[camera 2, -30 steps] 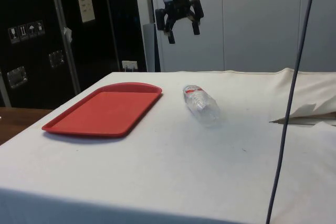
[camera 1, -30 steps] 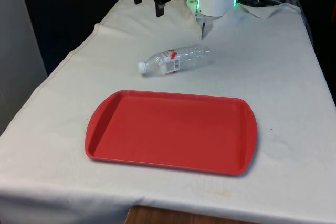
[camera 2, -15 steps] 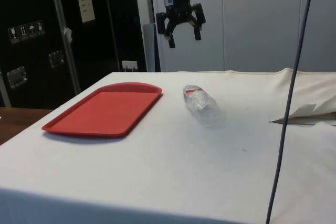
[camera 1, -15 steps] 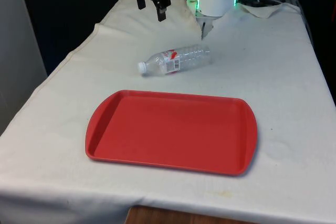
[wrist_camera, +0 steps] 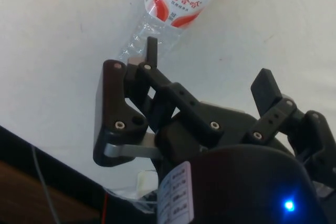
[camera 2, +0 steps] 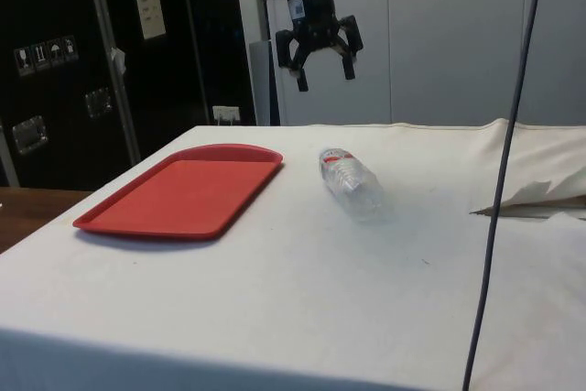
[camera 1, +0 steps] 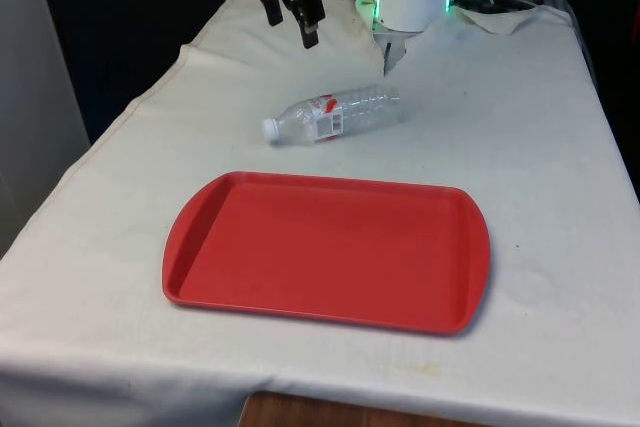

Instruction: Place the bottle upright on the tray.

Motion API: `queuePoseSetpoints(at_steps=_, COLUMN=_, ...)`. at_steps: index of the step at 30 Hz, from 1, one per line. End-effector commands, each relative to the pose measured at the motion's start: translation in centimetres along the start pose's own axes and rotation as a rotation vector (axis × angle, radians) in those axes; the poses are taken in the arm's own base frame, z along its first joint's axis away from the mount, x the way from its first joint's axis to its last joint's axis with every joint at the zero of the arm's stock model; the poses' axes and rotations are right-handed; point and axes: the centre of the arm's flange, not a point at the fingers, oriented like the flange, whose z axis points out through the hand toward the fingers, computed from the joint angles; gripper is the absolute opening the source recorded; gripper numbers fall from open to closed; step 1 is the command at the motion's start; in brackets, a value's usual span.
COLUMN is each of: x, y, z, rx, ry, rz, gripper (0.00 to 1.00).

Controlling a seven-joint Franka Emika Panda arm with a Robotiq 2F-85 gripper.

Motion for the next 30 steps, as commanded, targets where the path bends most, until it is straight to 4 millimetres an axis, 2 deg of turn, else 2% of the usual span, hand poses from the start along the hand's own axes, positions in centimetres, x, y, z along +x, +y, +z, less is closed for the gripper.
queuePoseSetpoints(at_steps=1, x=0.0, y=0.0, z=0.1, rx=0.001, ry=-0.004, rz=0.003, gripper=1.0)
queuePoseSetpoints(at_steps=30, x=1.2, y=-0.6, z=3.5, rx=0.013, ry=-0.148, rz=0.073, gripper=1.0)
